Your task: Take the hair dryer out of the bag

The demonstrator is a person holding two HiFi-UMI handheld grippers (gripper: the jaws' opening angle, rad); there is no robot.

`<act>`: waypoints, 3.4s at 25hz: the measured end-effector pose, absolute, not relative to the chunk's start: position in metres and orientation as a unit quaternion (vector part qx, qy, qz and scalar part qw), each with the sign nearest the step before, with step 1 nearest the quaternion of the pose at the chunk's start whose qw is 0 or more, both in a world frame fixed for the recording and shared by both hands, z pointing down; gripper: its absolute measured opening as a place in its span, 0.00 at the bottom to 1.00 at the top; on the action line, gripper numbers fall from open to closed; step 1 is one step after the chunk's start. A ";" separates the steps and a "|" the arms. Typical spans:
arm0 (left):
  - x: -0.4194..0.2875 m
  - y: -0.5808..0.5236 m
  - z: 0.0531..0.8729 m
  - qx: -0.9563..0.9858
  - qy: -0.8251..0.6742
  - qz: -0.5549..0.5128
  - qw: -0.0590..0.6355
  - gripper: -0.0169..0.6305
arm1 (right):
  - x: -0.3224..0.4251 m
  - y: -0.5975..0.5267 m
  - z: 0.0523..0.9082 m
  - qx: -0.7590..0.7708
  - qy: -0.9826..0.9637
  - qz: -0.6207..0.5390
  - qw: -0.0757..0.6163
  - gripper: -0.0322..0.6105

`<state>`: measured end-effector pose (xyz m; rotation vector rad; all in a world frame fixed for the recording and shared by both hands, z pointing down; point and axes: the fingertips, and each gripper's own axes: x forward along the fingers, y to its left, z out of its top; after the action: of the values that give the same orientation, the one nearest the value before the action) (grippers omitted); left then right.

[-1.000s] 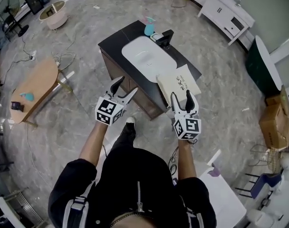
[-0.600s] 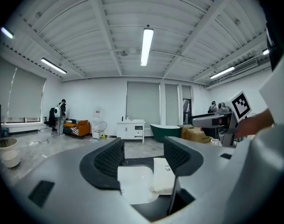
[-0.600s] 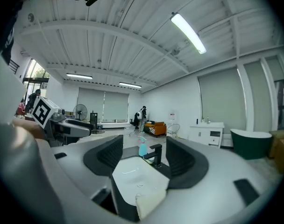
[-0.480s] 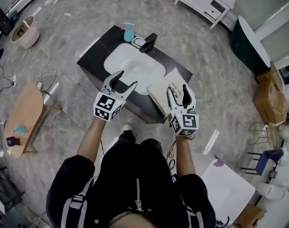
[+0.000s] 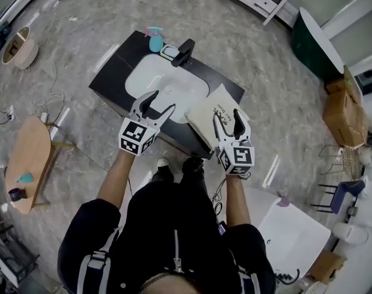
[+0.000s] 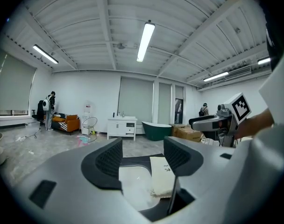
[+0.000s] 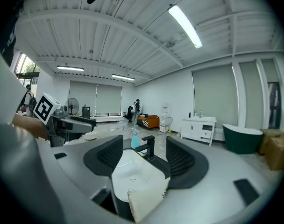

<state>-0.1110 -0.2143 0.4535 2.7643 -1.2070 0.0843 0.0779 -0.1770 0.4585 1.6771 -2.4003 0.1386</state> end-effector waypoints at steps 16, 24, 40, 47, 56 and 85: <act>-0.098 -0.229 0.487 0.916 -0.386 0.048 0.095 0.48 | 0.086 -0.193 0.517 0.553 -0.815 0.089 0.149 0.49; -0.109 -0.230 0.510 0.906 -0.403 0.062 0.116 0.48 | 0.083 -0.184 0.602 0.510 -0.816 0.128 0.241 0.49; -0.129 -0.217 0.534 0.889 -0.428 0.074 0.142 0.48 | 0.094 -0.143 0.723 0.443 -0.772 0.159 0.427 0.49; -0.139 -0.214 0.541 0.884 -0.436 0.076 0.152 0.48 | 0.107 -0.137 0.748 0.443 -0.741 0.164 0.477 0.45; -0.146 -0.208 0.553 0.881 -0.436 0.081 0.168 0.48 | 0.105 -0.138 0.752 0.439 -0.739 0.170 0.482 0.33; -0.104 -0.185 0.575 0.901 -0.372 0.091 0.204 0.48 | 0.121 -0.170 0.686 0.447 -0.783 0.287 0.325 0.14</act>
<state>-0.1039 -0.1854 0.5747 2.5128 -1.0390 0.2552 0.1205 -0.1696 0.6862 1.1711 -2.0527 0.7528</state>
